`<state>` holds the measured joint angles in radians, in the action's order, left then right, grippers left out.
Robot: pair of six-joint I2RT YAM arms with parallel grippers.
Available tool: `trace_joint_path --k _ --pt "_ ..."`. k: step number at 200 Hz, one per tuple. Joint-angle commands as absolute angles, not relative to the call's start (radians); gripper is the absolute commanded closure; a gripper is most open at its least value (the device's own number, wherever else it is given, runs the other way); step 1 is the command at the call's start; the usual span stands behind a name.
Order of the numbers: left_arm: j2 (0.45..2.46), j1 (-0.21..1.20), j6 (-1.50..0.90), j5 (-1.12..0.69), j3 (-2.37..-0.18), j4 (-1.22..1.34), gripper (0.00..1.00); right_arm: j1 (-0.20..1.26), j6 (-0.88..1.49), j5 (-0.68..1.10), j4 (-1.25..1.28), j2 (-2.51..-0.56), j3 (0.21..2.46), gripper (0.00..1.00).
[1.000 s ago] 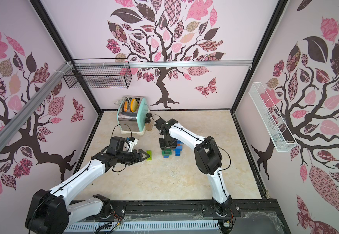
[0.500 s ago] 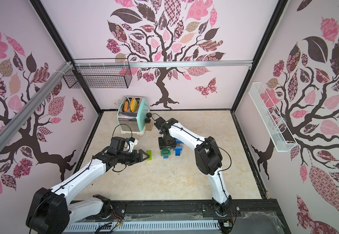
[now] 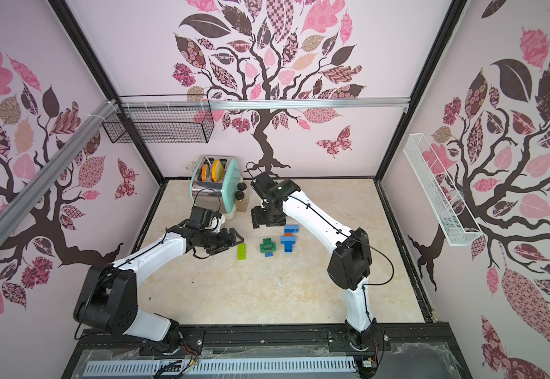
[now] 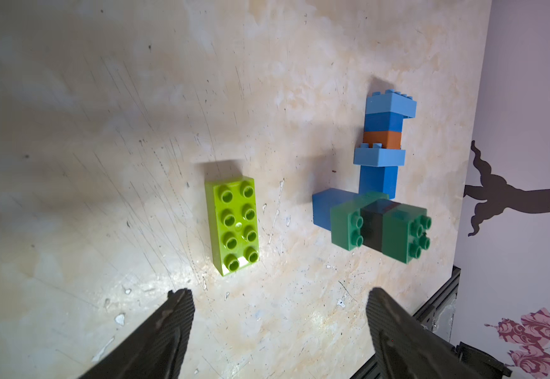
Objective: Assemble the letter f with lego
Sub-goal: Assemble the lego brick with the lego brick, then move the lego brick at the center of the board.
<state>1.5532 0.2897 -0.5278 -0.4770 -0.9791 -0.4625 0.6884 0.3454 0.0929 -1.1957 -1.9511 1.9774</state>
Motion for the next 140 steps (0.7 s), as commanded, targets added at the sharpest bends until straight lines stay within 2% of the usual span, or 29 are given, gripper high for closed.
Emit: trace_joint_path --k 1,69,140 --pt "1.643 0.273 -0.516 -0.549 -1.050 -0.437 0.13 0.655 0.334 0.099 -1.200 -1.886 1.918 0.25" --pt "1.835 0.300 -0.468 -0.583 -1.206 -0.452 0.14 0.601 0.307 0.109 -1.180 -1.754 1.775 0.10" --pt "1.901 0.327 -0.469 -0.593 -1.197 -0.435 0.15 0.589 0.287 0.136 -1.179 -1.747 1.749 0.09"
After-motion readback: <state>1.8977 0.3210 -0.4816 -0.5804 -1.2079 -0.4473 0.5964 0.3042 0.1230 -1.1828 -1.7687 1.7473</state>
